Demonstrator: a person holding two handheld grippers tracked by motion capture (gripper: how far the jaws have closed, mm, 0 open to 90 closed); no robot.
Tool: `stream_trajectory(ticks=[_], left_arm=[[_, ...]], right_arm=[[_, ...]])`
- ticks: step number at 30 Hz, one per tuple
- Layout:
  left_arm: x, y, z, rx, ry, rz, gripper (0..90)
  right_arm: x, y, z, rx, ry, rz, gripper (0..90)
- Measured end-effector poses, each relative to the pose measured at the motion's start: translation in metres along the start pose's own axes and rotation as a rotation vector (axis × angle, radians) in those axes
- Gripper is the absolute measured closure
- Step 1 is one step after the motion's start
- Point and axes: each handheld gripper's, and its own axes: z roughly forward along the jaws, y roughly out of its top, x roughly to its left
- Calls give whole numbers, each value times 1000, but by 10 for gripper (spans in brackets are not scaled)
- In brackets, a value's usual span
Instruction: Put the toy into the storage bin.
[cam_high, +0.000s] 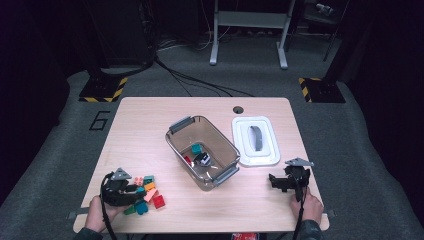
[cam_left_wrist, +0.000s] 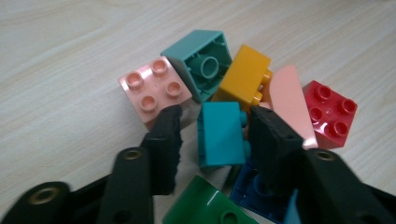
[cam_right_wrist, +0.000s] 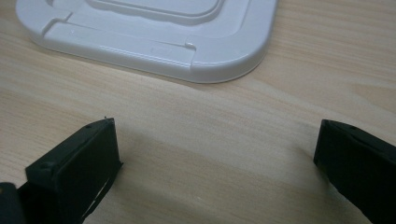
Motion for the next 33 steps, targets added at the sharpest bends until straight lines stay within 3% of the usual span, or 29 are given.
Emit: stream_trajectory(ticks=[1, 2, 10, 12, 18, 24, 26, 29, 30, 33], left_arm=[[-1, -1, 1, 7, 0, 10, 668], [-1, -1, 1, 7, 1, 15, 676], [0, 0, -8, -30, 11, -17, 683], [2, 3, -14, -16, 19, 1, 683], [3, 10, -24, -50, 41, -16, 684], [3, 24, -34, -69, 57, -2, 684], [2, 38, -41, -76, 73, 21, 683], [2, 51, -44, -95, 74, 15, 683], [3, 56, -46, -83, 75, 38, 684], [1, 69, -48, -106, 75, 47, 684]], right_arm=[[0, 0, 0, 1, 0, -2, 0], [0, 0, 0, 0, 0, 0, 0], [0, 0, 0, -1, 1, -1, 0], [0, 0, 0, -1, 1, -1, 0], [0, 0, 0, -1, 1, -1, 0], [-1, 0, 0, 1, 7, -11, 0], [-2, 1, 0, 1, 16, -22, 0], [-2, 0, 0, 3, 18, -19, 0], [-2, 0, 0, 3, 18, -19, 0], [-3, 1, 0, 1, 19, -25, 0]])
